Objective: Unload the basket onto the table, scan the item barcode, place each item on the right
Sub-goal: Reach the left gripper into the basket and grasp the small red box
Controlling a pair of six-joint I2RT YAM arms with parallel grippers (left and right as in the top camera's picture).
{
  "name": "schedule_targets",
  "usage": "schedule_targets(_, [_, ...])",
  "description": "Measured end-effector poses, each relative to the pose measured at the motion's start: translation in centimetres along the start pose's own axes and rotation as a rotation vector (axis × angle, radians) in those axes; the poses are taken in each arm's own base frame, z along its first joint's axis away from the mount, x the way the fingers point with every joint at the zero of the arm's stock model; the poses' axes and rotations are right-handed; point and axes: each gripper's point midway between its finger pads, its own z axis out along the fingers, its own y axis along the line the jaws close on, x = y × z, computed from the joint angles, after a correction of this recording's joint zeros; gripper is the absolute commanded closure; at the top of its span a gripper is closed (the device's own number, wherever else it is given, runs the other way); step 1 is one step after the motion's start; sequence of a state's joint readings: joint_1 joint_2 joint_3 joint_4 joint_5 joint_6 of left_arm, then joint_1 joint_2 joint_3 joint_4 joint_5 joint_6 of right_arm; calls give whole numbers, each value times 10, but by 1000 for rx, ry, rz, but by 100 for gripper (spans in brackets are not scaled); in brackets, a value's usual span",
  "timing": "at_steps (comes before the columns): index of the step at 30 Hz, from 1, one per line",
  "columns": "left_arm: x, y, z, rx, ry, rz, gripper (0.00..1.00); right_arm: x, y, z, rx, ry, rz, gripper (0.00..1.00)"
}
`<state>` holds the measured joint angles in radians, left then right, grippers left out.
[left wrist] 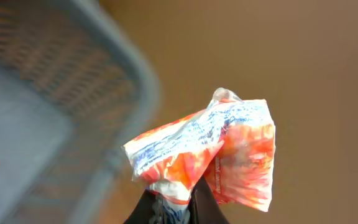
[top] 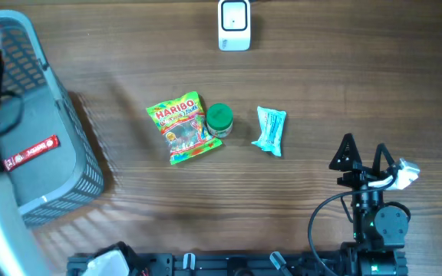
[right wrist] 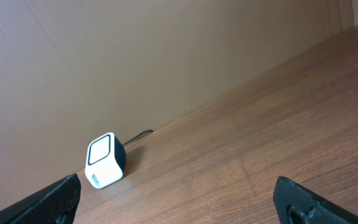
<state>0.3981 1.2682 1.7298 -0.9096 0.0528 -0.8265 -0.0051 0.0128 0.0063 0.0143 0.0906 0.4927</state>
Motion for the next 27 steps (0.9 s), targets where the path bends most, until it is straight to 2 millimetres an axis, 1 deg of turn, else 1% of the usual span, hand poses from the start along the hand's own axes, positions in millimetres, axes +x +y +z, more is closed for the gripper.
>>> schedule_targets(1, [15,-23,-19,80,22,39,96,0,0,0,0,0,0,0])
schedule_targets(2, [27,-35,-25,120,47,67,96,0,0,0,0,0,0,0])
schedule_targets(3, [51,-53,-26,177,112,122,96,0,0,0,0,0,0,0])
schedule_targets(4, [92,-75,-18,237,217,215,96,0,0,0,0,0,0,0])
schedule_targets(5, [126,-87,-4,261,298,290,96,0,0,0,0,0,0,0])
schedule_targets(6, [163,-105,10,308,358,385,96,0,0,0,0,0,0,0])
schedule_targets(7, [209,-117,22,344,440,481,96,0,0,0,1,0,0,0])
schedule_targets(8, [258,-122,34,376,530,579,96,0,0,0,0,0,0,0])
schedule_targets(9, [294,-123,41,400,594,647,96,0,0,0,0,0,0,0])
schedule_targets(10, [348,-118,53,432,698,748,96,0,0,0,0,1,0,0])
schedule_targets(12, [410,-108,62,472,814,838,96,0,0,0,0,1,0,0])
schedule_targets(13, [444,-99,67,485,876,879,96,0,0,0,0,0,0,0])
schedule_targets(15, [493,-80,71,487,964,933,96,0,0,0,0,0,0,0])
schedule_targets(17, [532,-60,69,472,1038,977,96,0,0,0,0,0,0,0])
schedule_targets(19, [560,-39,71,423,1081,997,96,0,0,0,0,0,0,0])
schedule_targets(20, [566,-33,72,400,1091,992,96,0,0,0,0,0,0,0])
schedule_targets(21, [580,-18,78,354,1112,994,96,0,0,0,0,0,0,0])
schedule_targets(22, [589,-8,82,320,1128,986,96,0,0,0,0,0,0,0])
schedule_targets(24, [599,6,86,282,1150,982,95,0,0,0,0,0,0,0])
schedule_targets(25, [604,11,87,270,1155,985,89,0,0,0,0,0,0,0])
schedule_targets(26, [608,14,86,262,1158,992,79,0,0,0,0,0,0,0])
schedule_targets(27, [610,14,84,261,1158,995,62,0,0,0,0,0,0,0])
